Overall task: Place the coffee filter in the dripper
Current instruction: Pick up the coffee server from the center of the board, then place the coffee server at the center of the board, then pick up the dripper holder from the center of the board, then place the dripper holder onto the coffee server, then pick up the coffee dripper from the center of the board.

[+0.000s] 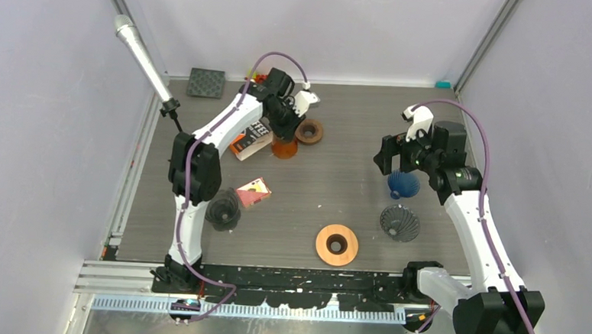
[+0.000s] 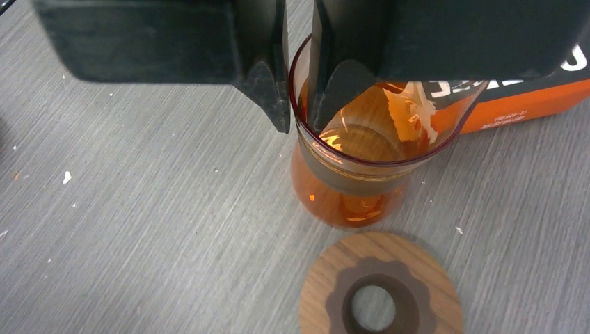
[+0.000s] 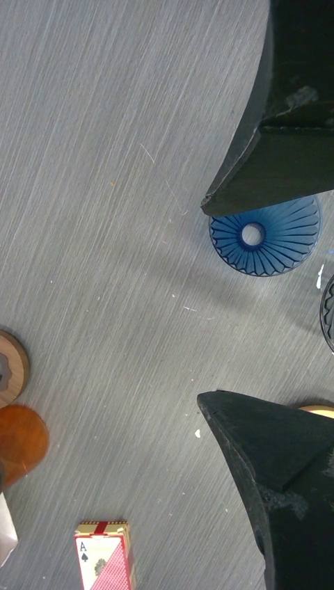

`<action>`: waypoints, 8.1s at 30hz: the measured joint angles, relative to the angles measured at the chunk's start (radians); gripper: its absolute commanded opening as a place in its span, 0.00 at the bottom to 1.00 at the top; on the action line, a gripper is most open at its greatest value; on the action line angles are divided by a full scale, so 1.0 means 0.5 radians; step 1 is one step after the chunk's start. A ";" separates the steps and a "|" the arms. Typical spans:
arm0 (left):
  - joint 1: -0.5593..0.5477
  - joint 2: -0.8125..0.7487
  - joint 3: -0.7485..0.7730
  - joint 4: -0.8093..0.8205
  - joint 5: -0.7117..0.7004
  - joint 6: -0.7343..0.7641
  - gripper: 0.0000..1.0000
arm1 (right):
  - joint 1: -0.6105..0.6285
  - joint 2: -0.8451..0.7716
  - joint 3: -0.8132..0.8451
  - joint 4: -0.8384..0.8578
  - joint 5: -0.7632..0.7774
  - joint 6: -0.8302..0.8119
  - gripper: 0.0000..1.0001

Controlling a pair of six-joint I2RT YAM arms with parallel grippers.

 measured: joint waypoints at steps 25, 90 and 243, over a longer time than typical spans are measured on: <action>-0.864 -0.961 -1.220 0.295 -0.323 -0.162 0.00 | 0.000 0.023 0.002 -0.014 0.062 -0.021 1.00; -0.059 0.785 0.802 0.414 -0.712 -0.703 0.79 | -0.001 0.203 0.053 -0.117 0.248 -0.038 1.00; -0.454 -1.476 -1.098 0.279 -0.504 -0.472 0.85 | -0.407 1.150 0.286 -0.642 0.483 -0.087 0.23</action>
